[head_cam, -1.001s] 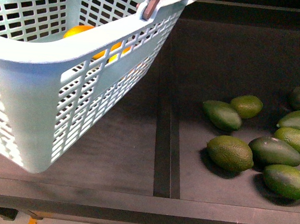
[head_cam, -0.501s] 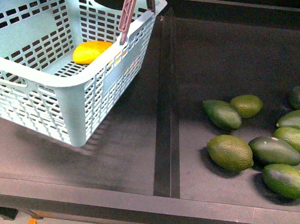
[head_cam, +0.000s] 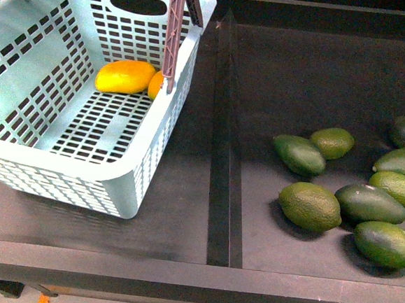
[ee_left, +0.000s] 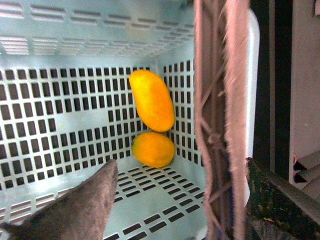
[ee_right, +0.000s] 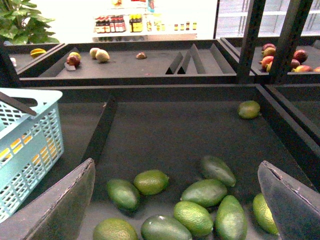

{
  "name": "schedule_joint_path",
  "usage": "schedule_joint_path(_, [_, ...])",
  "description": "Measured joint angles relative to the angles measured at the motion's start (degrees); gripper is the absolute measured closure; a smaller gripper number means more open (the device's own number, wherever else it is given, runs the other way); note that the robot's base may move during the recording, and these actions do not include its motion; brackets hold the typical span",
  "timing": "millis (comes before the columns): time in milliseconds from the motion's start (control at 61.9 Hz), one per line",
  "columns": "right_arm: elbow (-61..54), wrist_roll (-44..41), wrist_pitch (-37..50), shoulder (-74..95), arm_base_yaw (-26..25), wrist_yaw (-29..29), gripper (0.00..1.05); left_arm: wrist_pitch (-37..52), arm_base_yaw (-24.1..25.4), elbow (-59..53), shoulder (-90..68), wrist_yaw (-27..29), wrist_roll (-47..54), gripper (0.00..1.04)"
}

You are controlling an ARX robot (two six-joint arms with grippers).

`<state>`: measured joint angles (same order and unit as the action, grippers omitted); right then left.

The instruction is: Pick lemon and mango into basket

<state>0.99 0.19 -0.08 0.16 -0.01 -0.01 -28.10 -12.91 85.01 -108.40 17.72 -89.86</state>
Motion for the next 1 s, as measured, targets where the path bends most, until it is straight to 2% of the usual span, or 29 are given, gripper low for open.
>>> schedule_joint_path(113, [0.0, 0.0, 0.0, 0.0, 0.0, 0.0, 0.09, -5.7, 0.8, -1.4, 5.8, 3.6, -0.4, 0.06])
schedule_joint_path(210, [0.0, 0.0, 0.0, 0.0, 0.0, 0.0, 0.09, -10.9, 1.0, -4.8, 12.7, 6.4, -4.0, 0.07])
schedule_joint_path(242, [0.0, 0.0, 0.0, 0.0, 0.0, 0.0, 0.09, -9.5, 1.1, -6.5, 14.9, 5.6, -2.6, 0.09])
schedule_joint_path(307, [0.0, 0.0, 0.0, 0.0, 0.0, 0.0, 0.09, 13.2, 2.2, -18.3, 22.3, -3.7, 13.0, 0.21])
schedule_joint_path(355, [0.0, 0.0, 0.0, 0.0, 0.0, 0.0, 0.09, 33.5, 2.9, -29.0, 27.3, -7.7, 32.9, 0.31])
schedule_joint_path(371, [0.0, 0.0, 0.0, 0.0, 0.0, 0.1, 0.09, 36.8, 3.0, -30.6, 27.9, -8.1, 36.0, 0.33])
schedule_joint_path(420, [0.0, 0.0, 0.0, 0.0, 0.0, 0.0, 0.09, 57.9, 4.1, -42.6, 32.1, -9.7, 60.8, 0.48])
schedule_joint_path(468, [0.0, 0.0, 0.0, 0.0, 0.0, 0.0, 0.09, 66.4, 5.3, -50.0, 34.9, -10.3, 75.0, 0.62])
schedule_joint_path(533, [0.0, 0.0, 0.0, 0.0, 0.0, 0.0, 0.09, 69.7, 6.5, -57.0, 38.9, -11.6, 84.3, 0.82])
schedule_joint_path(597, [0.0, 0.0, 0.0, 0.0, 0.0, 0.0, 0.09, 71.1, 7.4, -62.5, 42.4, -12.5, 87.3, 1.01])
schedule_joint_path(759, [0.0, 0.0, 0.0, 0.0, 0.0, 0.0, 0.09, 71.7, 8.8, -69.3, 48.3, -13.7, 88.6, 1.01])
schedule_joint_path(823, [0.0, 0.0, 0.0, 0.0, 0.0, 0.0, 0.09, 71.7, 11.2, -71.7, 50.9, -17.2, 88.8, 1.01])
schedule_joint_path(1001, [0.0, 0.0, 0.0, 0.0, 0.0, 0.0, 0.09, 69.2, 12.7, -77.3, 59.1, -17.7, 89.0, 1.01])
